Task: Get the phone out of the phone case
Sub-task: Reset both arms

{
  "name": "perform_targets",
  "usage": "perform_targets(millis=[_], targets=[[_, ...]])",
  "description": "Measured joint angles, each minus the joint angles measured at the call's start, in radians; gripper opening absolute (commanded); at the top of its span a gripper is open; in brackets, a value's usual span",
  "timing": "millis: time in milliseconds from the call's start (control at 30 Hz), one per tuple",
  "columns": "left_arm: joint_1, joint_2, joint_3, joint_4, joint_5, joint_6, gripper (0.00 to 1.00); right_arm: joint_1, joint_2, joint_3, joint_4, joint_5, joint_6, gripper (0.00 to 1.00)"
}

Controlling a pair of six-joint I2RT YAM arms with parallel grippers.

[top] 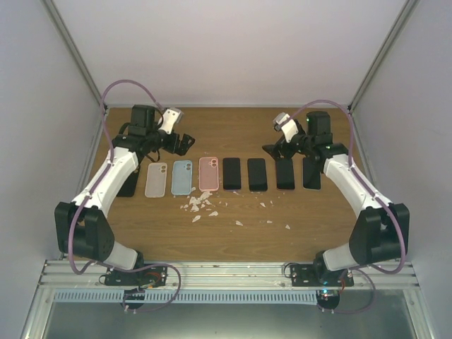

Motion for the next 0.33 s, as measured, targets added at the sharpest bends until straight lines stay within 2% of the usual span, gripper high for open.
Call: perform_targets(millis=[333], targets=[[0.000,-0.006,-0.055,0.056,-0.033,-0.051,0.99,0.000,-0.007,-0.014,0.036,0.000,0.040,1.00]])
